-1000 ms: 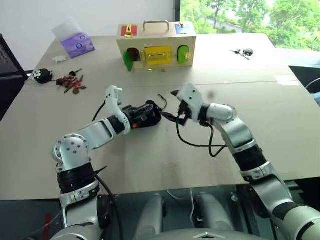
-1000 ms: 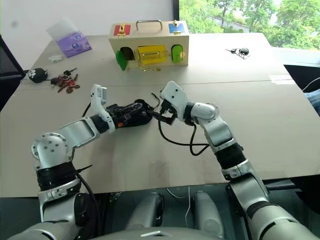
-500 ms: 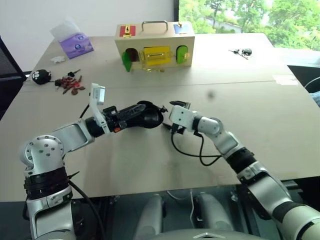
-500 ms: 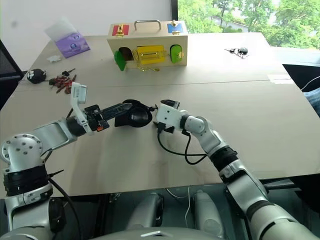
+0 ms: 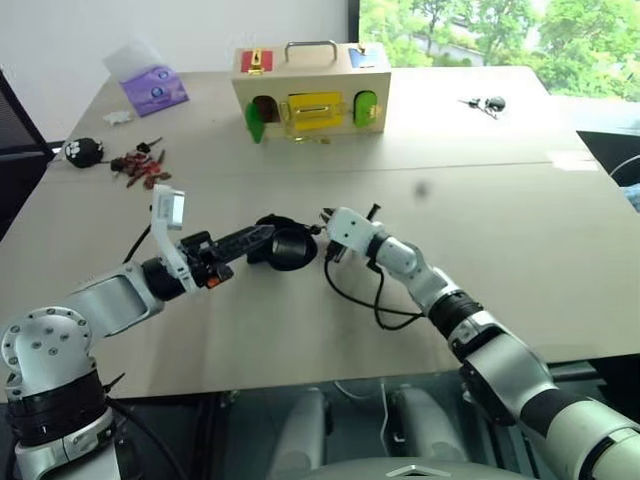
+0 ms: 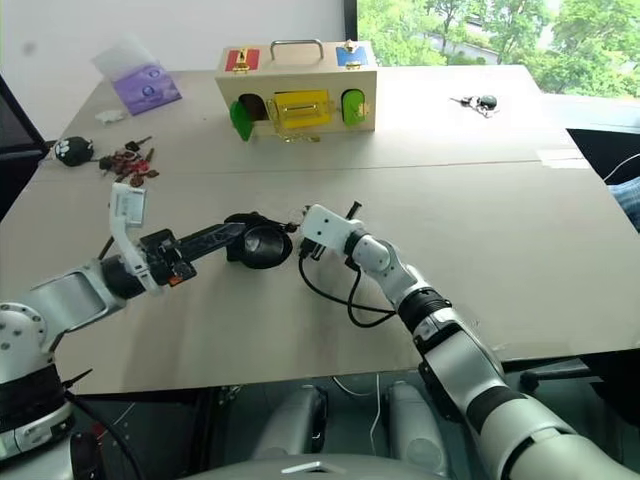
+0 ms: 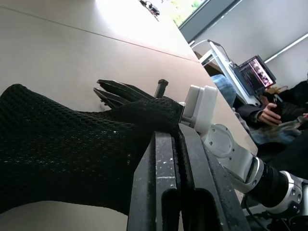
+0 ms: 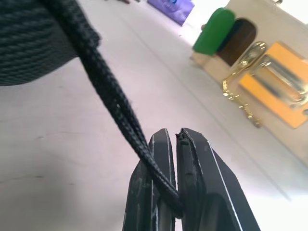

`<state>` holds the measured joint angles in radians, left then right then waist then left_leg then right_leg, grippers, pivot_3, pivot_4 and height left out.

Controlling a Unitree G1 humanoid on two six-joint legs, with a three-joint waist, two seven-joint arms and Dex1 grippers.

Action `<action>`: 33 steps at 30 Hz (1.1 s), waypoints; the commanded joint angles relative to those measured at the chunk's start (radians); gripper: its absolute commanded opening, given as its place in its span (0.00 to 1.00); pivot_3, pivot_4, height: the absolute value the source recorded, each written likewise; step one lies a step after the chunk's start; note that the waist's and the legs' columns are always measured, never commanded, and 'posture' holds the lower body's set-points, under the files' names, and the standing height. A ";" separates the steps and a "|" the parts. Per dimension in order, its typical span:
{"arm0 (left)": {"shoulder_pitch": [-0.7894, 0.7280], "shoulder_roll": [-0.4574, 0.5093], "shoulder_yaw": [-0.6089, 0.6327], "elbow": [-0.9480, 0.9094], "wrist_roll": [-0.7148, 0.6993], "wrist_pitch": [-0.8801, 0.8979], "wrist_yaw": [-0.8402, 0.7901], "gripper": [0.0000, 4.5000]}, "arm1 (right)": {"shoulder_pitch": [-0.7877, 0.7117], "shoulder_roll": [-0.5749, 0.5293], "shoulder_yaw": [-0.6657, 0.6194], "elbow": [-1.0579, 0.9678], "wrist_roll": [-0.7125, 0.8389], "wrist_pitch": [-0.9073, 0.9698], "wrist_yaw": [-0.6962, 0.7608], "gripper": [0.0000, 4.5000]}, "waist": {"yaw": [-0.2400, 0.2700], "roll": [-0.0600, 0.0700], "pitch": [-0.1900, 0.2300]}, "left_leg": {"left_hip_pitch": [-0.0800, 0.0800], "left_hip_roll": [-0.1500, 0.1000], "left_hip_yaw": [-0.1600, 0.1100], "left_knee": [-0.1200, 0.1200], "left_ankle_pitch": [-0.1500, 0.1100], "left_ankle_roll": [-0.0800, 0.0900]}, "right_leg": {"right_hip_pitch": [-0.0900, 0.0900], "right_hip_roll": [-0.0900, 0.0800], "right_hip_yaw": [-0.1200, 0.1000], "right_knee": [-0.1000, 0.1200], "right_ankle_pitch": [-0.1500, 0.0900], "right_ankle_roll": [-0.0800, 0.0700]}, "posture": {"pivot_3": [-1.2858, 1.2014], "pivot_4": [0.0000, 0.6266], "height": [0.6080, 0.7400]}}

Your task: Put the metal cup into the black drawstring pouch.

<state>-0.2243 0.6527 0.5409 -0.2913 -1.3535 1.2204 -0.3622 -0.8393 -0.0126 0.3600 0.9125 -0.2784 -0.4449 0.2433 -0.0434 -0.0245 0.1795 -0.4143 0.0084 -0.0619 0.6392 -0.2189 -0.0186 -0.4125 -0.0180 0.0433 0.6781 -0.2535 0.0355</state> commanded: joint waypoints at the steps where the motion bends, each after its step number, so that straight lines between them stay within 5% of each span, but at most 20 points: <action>1: 0.031 -0.013 0.031 -0.062 -0.068 -0.057 0.034 0.00 | -0.023 -0.032 -0.036 -0.081 0.010 -0.035 0.000 0.04 | 0.000 0.000 0.000 | 0.000 0.000 0.000 0.000 0.000 0.000 | 0.000 0.000 0.000 0.000 0.000 0.000 | 0.52 0.24 1.00; 14: 0.103 -0.054 -0.047 -0.127 -0.068 -0.210 0.038 0.00 | 0.056 -0.247 -0.108 -0.668 0.059 0.192 0.188 0.04 | 0.004 0.000 0.000 | 0.000 0.000 0.001 0.000 -0.002 0.003 | 0.000 0.000 0.000 0.000 0.000 0.000 | 0.52 0.24 1.00; 29: 0.050 0.009 -0.089 -0.051 -0.075 -0.223 -0.039 0.00 | 0.084 -0.302 -0.143 -0.832 0.067 0.319 0.216 0.04 | 0.004 0.000 0.000 | 0.000 0.000 0.002 0.000 -0.002 0.003 | 0.000 0.001 0.000 0.000 0.000 0.000 | 0.52 0.24 1.00; 33: 0.013 0.014 -0.113 -0.057 -0.049 -0.238 -0.069 0.27 | 0.048 -0.306 -0.150 -0.869 0.074 0.341 0.229 0.00 | 0.005 0.000 0.000 | 0.000 0.000 0.002 0.000 -0.002 0.003 | 0.000 0.000 0.000 0.000 0.000 0.000 | 0.52 0.24 1.00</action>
<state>-0.1890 0.6494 0.4214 -0.3272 -1.3980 1.0049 -0.4061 -0.7512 -0.3108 0.2440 0.1119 -0.2245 -0.1083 0.4681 -0.0383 -0.0241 0.1798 -0.4147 0.0078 -0.0593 0.6395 -0.2207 -0.0153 -0.4124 -0.0175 0.0433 0.6781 -0.2537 0.0355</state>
